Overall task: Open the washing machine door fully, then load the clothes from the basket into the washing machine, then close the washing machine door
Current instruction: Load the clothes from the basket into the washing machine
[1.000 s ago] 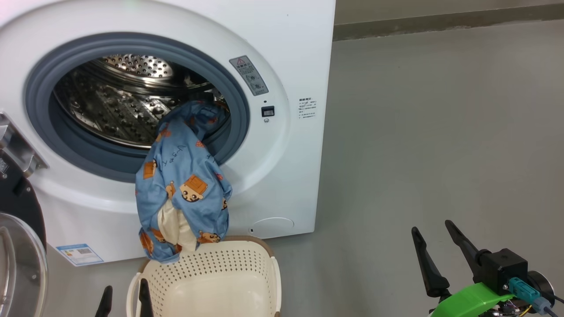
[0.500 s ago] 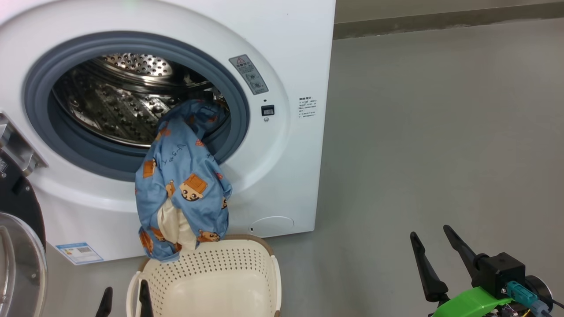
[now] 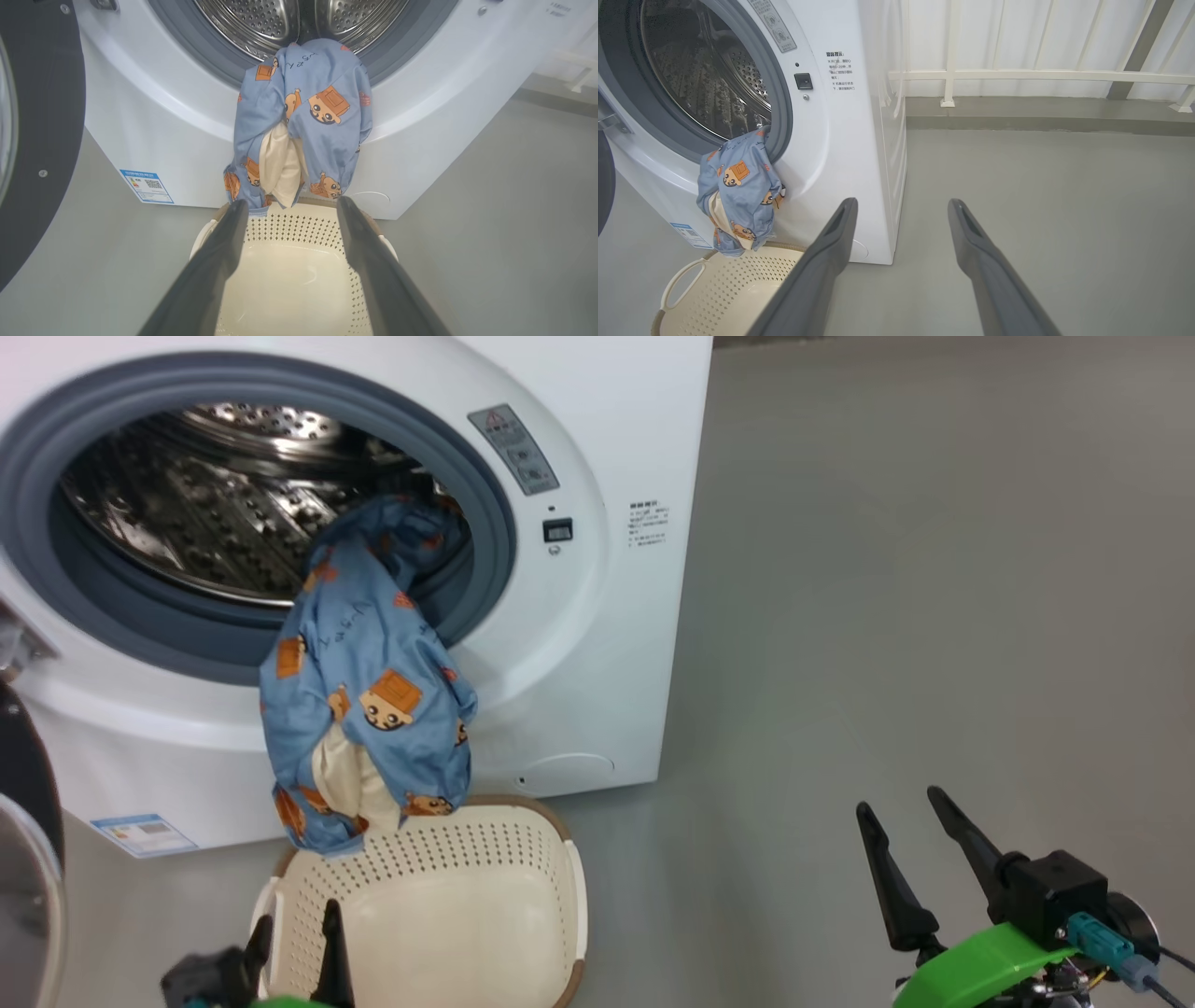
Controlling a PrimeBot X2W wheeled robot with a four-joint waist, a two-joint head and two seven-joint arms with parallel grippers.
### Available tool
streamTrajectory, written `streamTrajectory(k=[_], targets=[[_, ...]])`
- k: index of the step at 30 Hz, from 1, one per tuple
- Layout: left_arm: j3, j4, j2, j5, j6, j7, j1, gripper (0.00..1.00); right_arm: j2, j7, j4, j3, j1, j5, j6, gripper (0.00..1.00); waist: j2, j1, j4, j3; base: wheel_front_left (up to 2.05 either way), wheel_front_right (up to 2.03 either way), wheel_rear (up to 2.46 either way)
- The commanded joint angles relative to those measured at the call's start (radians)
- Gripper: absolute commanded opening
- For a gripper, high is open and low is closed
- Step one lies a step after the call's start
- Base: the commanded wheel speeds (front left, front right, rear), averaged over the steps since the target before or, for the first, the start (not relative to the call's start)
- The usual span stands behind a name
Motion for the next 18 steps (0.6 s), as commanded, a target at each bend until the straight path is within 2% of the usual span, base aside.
streamTrajectory(k=[1,10,11,18], targets=[[0.030,0.020,0.008,-0.015,-0.010,0.008,-0.070,1.00,-0.009,-0.013,-0.031,0.024,-0.048,0.015,0.005,1.00,0.0000,-0.0001,-0.022,0.048,0.00,0.00,0.00],[0.054,0.357,0.030,-0.077,-0.095,0.029,-0.351,1.00,-0.008,-0.042,-0.025,0.036,-0.121,0.018,0.005,1.00,0.0000,-0.0001,-0.077,0.193,0.00,0.00,0.00],[0.054,0.357,0.030,-0.077,-0.095,0.029,-0.351,1.00,-0.008,-0.042,-0.025,0.036,-0.121,0.018,0.005,1.00,0.0000,-0.0001,-0.077,0.193,0.00,0.00,0.00],[0.081,0.579,0.067,-0.117,-0.153,0.030,-0.556,1.00,-0.007,-0.071,-0.007,0.045,-0.169,0.027,0.005,1.00,0.0000,-0.0001,-0.123,0.293,0.00,0.00,0.00]])
